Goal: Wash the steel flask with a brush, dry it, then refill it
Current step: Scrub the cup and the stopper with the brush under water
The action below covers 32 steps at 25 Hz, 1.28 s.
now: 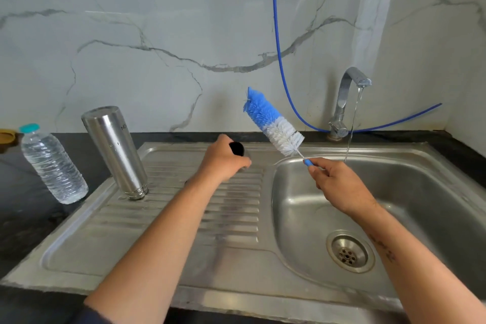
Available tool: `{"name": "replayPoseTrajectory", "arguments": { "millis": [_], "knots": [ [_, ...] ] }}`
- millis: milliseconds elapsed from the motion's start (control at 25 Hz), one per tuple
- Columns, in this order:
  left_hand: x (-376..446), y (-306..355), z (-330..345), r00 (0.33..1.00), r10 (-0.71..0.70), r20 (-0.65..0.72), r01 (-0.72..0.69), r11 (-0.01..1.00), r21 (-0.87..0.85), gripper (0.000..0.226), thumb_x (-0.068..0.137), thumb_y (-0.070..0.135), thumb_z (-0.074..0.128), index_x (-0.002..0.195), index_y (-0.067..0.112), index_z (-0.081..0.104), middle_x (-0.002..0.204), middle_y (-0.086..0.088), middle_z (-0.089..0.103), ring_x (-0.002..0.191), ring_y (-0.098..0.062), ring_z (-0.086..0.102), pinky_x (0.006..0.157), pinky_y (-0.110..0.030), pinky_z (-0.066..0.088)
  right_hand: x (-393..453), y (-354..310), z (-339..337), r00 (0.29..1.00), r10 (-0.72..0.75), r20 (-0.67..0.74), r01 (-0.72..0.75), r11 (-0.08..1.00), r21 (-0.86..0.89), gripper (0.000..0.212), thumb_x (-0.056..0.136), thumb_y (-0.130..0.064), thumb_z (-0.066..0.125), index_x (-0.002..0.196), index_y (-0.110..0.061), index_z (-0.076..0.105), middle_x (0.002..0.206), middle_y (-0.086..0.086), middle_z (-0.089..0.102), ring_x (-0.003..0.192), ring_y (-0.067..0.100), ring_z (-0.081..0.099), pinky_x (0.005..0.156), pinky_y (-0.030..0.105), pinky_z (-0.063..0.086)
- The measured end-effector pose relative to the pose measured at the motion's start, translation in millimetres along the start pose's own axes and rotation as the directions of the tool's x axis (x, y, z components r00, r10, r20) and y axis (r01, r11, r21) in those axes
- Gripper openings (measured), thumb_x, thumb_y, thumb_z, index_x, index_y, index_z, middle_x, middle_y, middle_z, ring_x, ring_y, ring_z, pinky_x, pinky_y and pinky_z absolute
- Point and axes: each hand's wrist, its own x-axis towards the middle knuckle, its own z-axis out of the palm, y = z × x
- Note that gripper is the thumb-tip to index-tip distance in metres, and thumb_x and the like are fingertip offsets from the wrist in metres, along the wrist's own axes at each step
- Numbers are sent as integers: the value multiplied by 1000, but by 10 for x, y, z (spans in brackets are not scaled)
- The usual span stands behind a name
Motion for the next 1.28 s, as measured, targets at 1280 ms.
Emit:
{"name": "replayPoseTrajectory", "arguments": {
  "millis": [1280],
  "knots": [
    [-269,-581,-524,952,-218,217,54,814,579,58,75,28,90,127,20,65,119,-2,64,98,-18,60,73,-25,45,12,50,48,999,-1,32,2,999,-39,22,107,-28,48,112,-29,69,60,-8,53,49,7,45,46,18,38]
  ]
}}
